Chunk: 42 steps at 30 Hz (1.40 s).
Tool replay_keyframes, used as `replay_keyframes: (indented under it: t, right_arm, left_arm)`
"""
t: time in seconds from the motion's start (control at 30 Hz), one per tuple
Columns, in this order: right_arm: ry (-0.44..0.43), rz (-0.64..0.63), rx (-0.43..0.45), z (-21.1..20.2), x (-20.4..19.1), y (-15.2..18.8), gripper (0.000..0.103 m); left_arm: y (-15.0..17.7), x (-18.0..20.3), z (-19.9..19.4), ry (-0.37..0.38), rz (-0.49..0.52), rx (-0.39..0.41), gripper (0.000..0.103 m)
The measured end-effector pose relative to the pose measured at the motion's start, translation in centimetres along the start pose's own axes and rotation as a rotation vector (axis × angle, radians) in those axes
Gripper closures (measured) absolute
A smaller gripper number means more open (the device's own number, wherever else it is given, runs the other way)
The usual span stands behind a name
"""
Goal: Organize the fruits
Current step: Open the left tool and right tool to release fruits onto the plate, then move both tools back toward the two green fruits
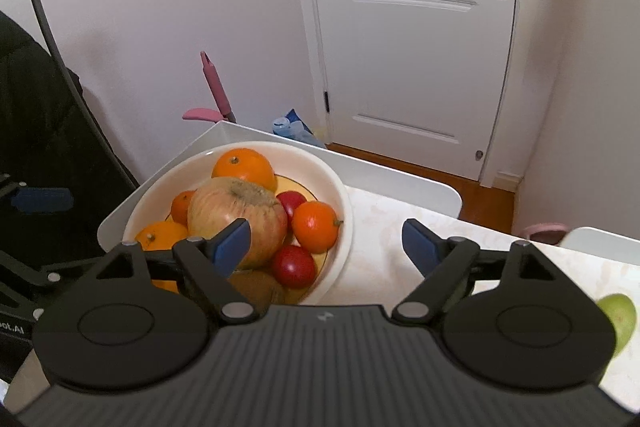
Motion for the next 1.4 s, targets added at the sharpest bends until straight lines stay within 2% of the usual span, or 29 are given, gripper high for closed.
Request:
replay_keyframes:
  t: [0.4,0.57,0.8,1.03,1.4]
  right_arm:
    - [0.059,0.049,0.018,-5.8,0.5,-0.3,0.005]
    - [0.127,0.091,0.031,-9.2,2.4,0.1,0.003]
    - [0.213,0.162,0.041,-13.2,7.5,1.3,0.003]
    - [0.253,0.198,0.031,-16.3,13.1,3.5,0.003]
    - [0.304,0.213,0.006,-18.2,22.7,7.0,0.002]
  left_arm:
    - [-1.5,1.5,-2.8,-0.007,0.01,0.041,0.0]
    - [-2.3,2.9,-4.4,0.0,0.03,0.063,0.0]
    - [-2.9,6.5,-5.8,0.038,0.065,0.084,0.0]
    - [-3.5,11.1,-6.8,0.02,0.074,0.106,0.0]
    - [-3.7,19.5,-5.3,0.022,0.082,0.109,0.0]
Point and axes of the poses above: each gripper's, at about its wrist camera, not at the fingertips, and z roughly the way its jaws point, x to its right, y to its underside, the point moved 10 cm from there along z, roughly the way its jaws point, and after that the axes turned 11 degrees about y, right-handed, at the moved point
